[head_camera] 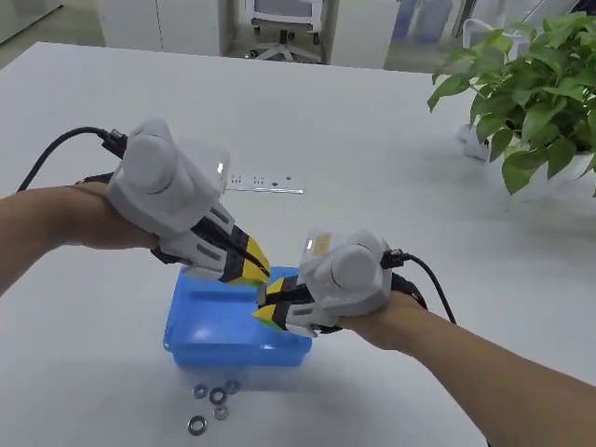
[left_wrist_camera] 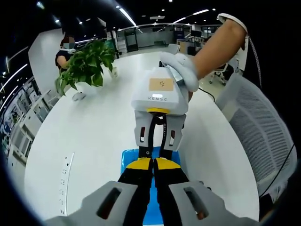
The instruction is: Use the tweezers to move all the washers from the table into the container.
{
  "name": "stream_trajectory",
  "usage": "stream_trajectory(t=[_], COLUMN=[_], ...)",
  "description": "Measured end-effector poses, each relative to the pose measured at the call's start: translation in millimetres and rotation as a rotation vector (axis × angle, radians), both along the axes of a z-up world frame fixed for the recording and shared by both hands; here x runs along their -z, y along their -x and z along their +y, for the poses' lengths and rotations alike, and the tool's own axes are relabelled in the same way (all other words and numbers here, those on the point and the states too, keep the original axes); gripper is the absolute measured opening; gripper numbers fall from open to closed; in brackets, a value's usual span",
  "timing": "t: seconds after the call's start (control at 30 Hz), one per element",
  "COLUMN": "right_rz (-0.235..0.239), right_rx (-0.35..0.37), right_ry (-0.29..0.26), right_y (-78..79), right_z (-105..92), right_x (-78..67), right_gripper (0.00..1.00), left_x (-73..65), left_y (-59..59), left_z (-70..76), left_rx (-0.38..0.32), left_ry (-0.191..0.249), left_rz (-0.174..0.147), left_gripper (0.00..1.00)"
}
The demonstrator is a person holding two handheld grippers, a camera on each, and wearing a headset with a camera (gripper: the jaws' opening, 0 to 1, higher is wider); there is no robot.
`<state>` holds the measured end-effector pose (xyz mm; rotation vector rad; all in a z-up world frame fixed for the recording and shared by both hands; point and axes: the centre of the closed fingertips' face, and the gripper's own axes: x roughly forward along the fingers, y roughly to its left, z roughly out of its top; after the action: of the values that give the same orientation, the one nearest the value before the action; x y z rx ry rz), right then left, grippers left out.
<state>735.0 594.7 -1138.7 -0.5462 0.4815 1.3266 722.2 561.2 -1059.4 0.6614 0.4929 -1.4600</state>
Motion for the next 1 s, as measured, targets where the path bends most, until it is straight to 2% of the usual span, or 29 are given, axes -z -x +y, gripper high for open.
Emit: stream_trajectory(t=[0.2, 0.43, 0.73, 1.0], right_rz=[0.008, 0.013, 0.018, 0.008], right_rx=[-0.011, -0.016, -0.015, -0.005], right_ry=[0.016, 0.028, 0.025, 0.023], right_y=[0.9, 1.3, 1.6, 1.3], right_z=[-0.6, -1.4, -1.5, -3.4], right_x=[7.1, 12.3, 11.9, 6.7], right_gripper=[0.1, 0.1, 0.11, 0.11], left_x=[7.0, 11.3, 10.7, 5.4], left_y=[-0.3, -0.7, -0.5, -0.9], left_z=[0.3, 0.0, -0.9, -2.9], left_rx=[-0.001, 0.0, 0.001, 0.001], left_ry=[-0.005, -0.011, -0.008, -0.007], left_rz=[0.014, 0.016, 0.016, 0.002], left_gripper=[0.05, 0.05, 0.05, 0.05])
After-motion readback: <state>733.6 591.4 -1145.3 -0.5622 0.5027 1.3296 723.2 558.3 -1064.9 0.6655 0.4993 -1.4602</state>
